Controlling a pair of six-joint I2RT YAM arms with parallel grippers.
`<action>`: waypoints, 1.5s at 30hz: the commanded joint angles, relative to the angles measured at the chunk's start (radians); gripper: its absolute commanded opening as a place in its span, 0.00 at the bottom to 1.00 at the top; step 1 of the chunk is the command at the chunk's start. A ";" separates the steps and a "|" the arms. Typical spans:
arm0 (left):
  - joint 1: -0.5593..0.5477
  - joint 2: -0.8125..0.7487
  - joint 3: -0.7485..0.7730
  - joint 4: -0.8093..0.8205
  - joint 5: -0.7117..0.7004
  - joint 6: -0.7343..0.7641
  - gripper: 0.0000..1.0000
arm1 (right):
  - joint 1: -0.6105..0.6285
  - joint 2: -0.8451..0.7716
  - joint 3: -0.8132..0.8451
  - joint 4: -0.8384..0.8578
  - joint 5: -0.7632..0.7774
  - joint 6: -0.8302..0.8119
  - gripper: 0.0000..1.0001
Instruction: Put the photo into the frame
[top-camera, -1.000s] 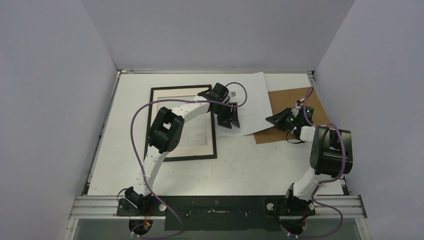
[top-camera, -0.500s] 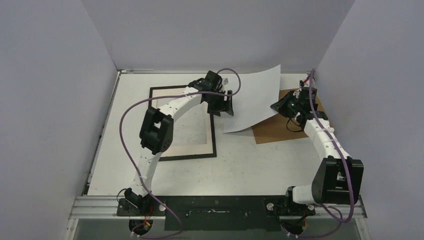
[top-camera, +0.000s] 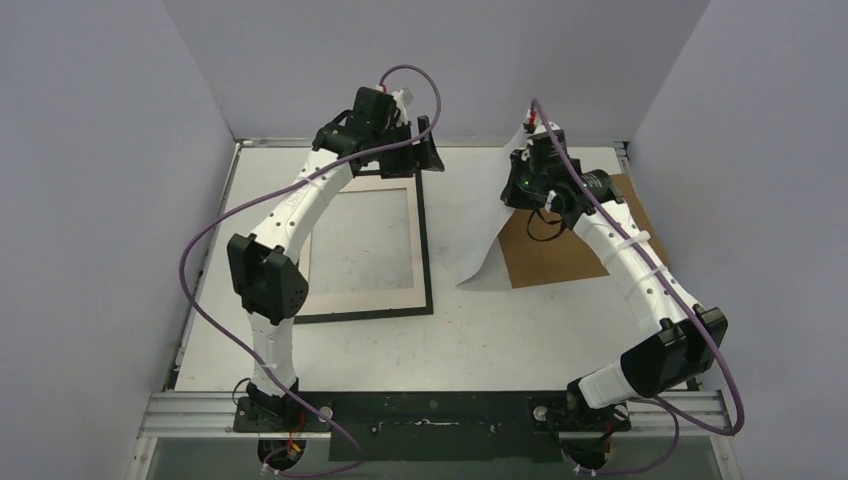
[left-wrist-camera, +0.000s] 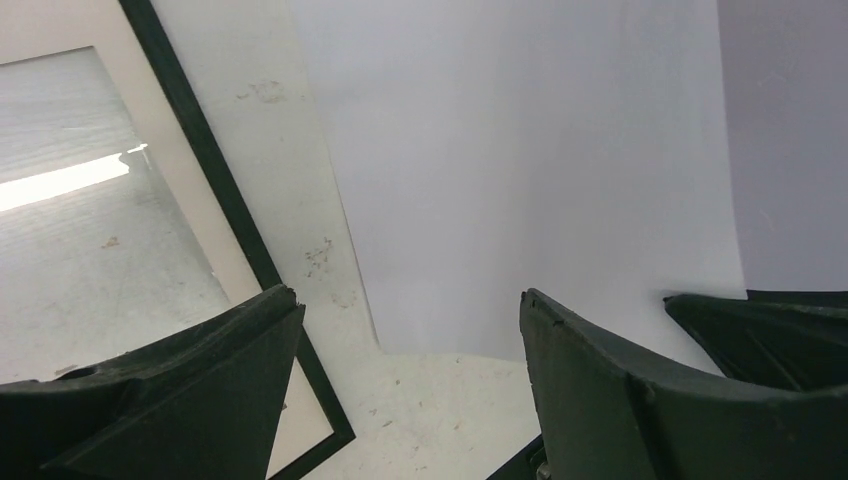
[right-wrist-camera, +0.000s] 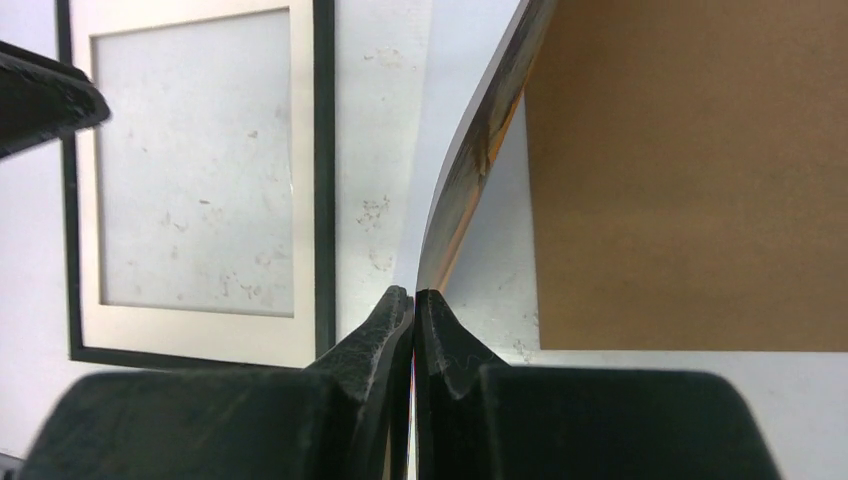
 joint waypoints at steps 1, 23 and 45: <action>0.040 -0.093 -0.004 -0.047 -0.022 -0.007 0.79 | 0.116 0.069 0.147 -0.178 0.211 -0.035 0.00; 0.137 -0.446 -0.431 0.093 -0.023 -0.004 0.81 | 0.164 0.100 0.510 -0.247 0.450 0.678 0.00; 0.092 -0.644 -0.637 0.325 0.043 -0.534 0.82 | 0.157 0.027 0.331 -0.016 0.329 0.812 0.00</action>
